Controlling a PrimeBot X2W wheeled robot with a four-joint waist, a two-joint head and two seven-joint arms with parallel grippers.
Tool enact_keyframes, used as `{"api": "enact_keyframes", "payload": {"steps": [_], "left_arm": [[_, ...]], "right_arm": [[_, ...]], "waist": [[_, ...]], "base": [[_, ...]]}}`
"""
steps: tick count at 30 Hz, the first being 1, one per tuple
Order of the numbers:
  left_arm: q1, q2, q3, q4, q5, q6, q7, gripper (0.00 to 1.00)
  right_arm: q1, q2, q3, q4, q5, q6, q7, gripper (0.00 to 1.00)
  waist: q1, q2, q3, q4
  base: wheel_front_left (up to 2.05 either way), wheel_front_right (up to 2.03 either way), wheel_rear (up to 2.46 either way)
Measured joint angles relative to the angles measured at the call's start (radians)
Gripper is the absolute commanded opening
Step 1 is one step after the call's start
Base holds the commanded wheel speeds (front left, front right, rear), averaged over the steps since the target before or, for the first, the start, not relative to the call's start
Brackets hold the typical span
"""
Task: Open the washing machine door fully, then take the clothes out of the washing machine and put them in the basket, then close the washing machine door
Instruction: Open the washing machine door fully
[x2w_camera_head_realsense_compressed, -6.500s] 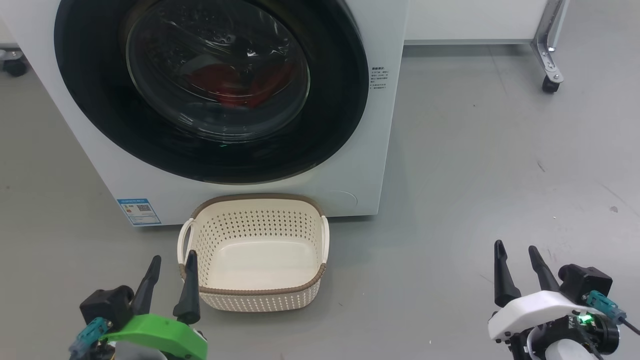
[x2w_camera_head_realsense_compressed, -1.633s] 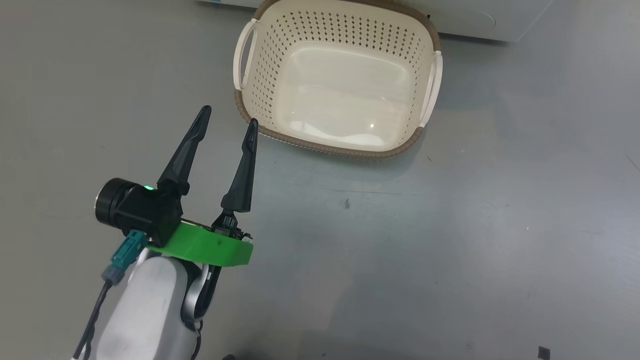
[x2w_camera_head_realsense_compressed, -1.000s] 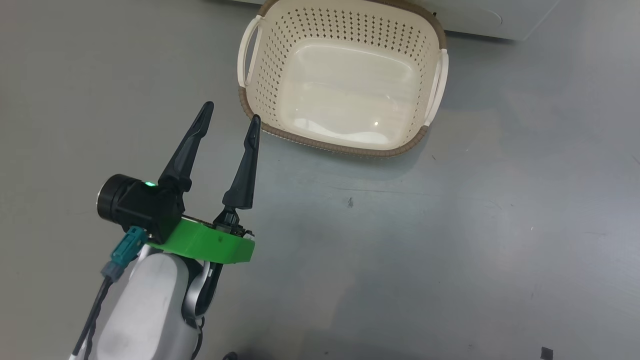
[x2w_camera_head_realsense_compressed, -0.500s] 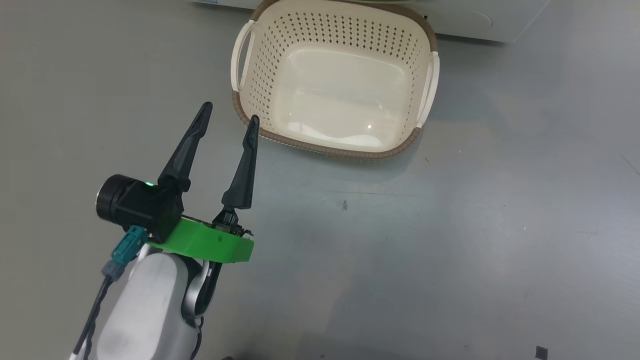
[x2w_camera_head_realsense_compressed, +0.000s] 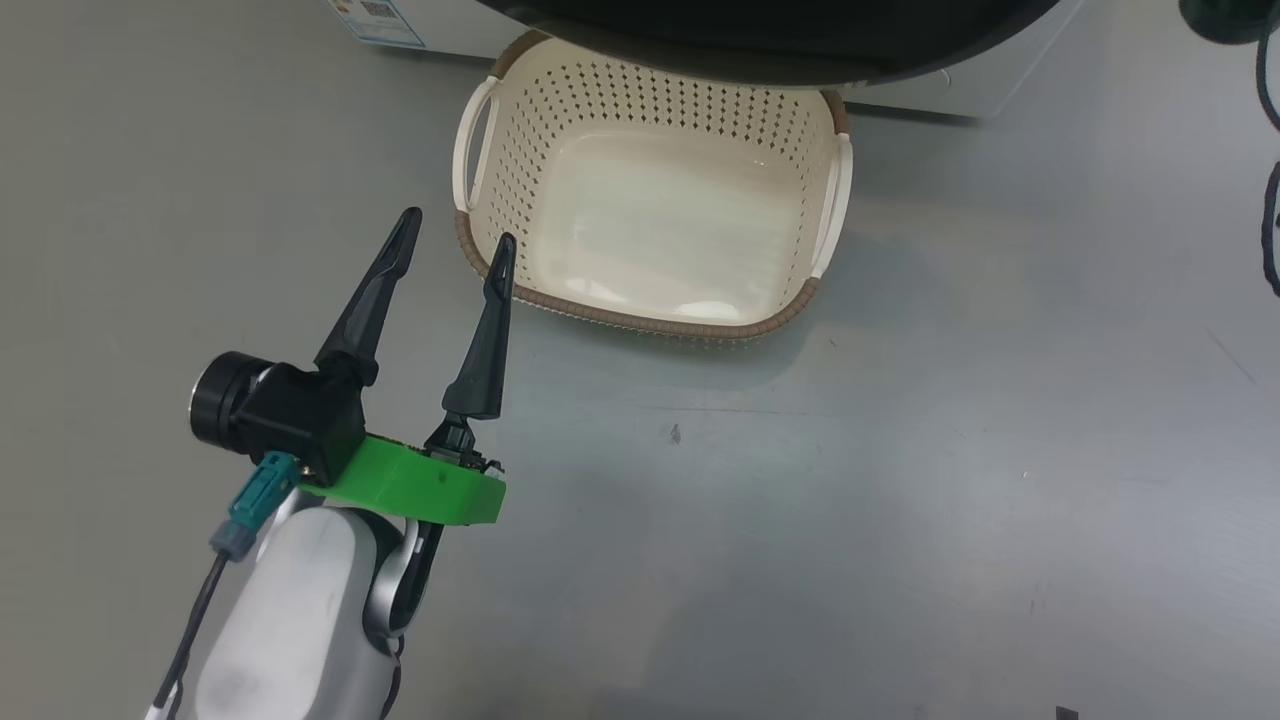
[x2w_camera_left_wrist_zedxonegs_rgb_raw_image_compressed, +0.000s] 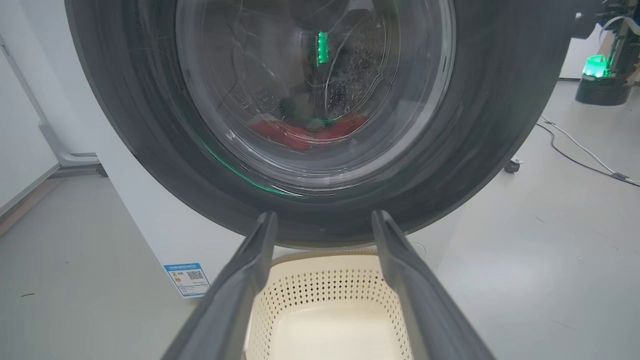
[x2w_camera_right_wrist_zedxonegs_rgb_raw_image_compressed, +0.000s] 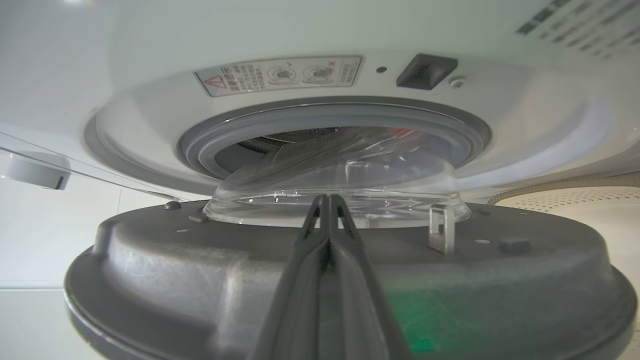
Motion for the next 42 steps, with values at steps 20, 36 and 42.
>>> {"api": "enact_keyframes", "payload": {"steps": [20, 36, 42], "left_arm": [[0.037, 0.000, 0.008, 0.033, 0.007, 0.008, 0.000, 1.00], [0.128, 0.001, -0.006, 0.087, 0.033, 0.008, 0.000, 1.00], [0.147, 0.001, -0.008, 0.091, 0.041, 0.008, 0.000, 1.00]], "right_arm": [[0.173, 0.073, 0.056, 0.025, 0.050, 0.081, 0.116, 0.00], [0.332, 0.139, 0.132, -0.015, 0.066, 0.105, 0.204, 0.00], [0.388, 0.153, 0.146, -0.039, 0.070, 0.106, 0.216, 0.00]], "waist": [[0.0000, 0.0000, -0.105, -0.021], [0.0000, 0.0000, -0.217, -0.023], [0.0000, 0.0000, -0.258, -0.014]], "base": [[0.00, 0.00, 0.00], [0.00, 0.00, 0.00], [0.00, 0.00, 0.00]]}}
